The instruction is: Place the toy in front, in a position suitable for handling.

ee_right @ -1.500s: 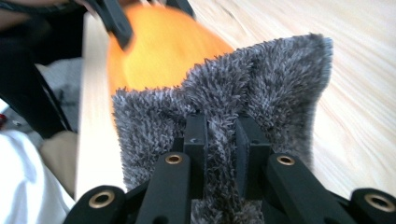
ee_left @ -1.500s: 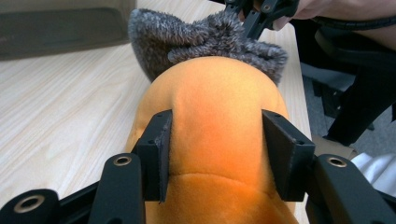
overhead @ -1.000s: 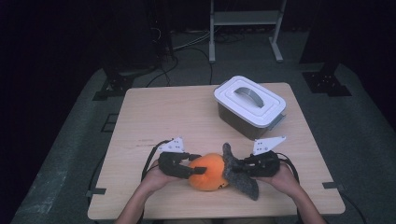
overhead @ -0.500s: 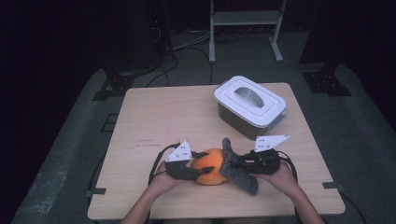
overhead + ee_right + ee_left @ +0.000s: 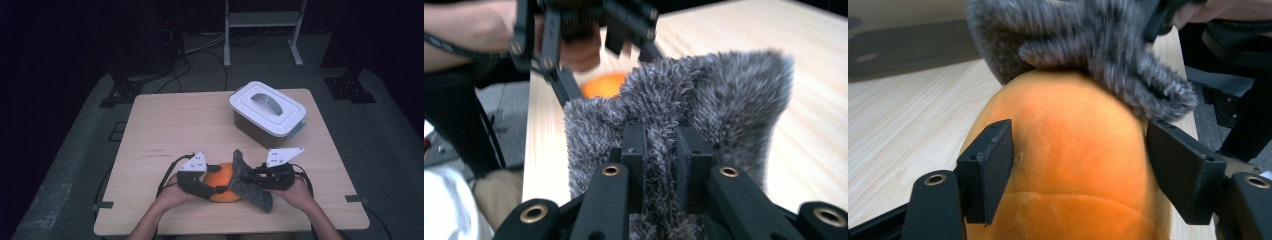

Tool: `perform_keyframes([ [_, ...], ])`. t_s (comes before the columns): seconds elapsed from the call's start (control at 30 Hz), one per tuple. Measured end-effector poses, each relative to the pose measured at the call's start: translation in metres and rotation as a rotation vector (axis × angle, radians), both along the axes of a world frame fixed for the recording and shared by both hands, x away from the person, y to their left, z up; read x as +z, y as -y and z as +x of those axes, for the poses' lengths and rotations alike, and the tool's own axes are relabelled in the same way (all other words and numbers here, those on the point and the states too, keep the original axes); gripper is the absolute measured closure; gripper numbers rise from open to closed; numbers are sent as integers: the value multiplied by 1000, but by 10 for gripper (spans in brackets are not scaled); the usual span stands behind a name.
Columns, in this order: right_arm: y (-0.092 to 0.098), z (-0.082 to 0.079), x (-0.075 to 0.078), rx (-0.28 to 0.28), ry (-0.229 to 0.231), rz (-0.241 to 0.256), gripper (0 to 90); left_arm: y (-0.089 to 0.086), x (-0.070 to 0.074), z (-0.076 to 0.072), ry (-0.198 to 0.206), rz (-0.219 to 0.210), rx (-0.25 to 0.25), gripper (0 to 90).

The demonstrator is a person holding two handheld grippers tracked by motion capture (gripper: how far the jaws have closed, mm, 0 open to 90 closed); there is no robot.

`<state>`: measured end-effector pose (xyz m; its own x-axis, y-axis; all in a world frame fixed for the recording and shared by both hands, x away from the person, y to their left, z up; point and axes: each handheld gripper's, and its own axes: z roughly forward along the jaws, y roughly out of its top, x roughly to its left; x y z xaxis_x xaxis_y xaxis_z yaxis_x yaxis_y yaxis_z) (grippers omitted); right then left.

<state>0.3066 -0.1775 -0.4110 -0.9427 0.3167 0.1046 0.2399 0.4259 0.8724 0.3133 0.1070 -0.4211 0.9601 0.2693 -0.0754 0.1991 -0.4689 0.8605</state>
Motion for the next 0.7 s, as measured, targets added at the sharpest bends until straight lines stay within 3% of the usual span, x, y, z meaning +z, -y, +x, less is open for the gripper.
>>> perform_keyframes([
  [0.2,7,4,-9,-8,-40,-25,761,-7,-1,3,-7,12,-8,299],
  [0.47,22,10,-19,-45,-80,-100,761,-14,-4,5,-13,-11,-17,298],
  [0.5,23,10,-18,-50,-76,-97,761,-14,-5,5,-17,-13,-19,296],
  [0.63,22,6,-4,-55,-31,11,762,-13,-6,4,-7,-7,-45,296],
  [0.7,17,5,-3,-36,-29,12,761,-12,-6,3,-3,-2,-49,295],
])
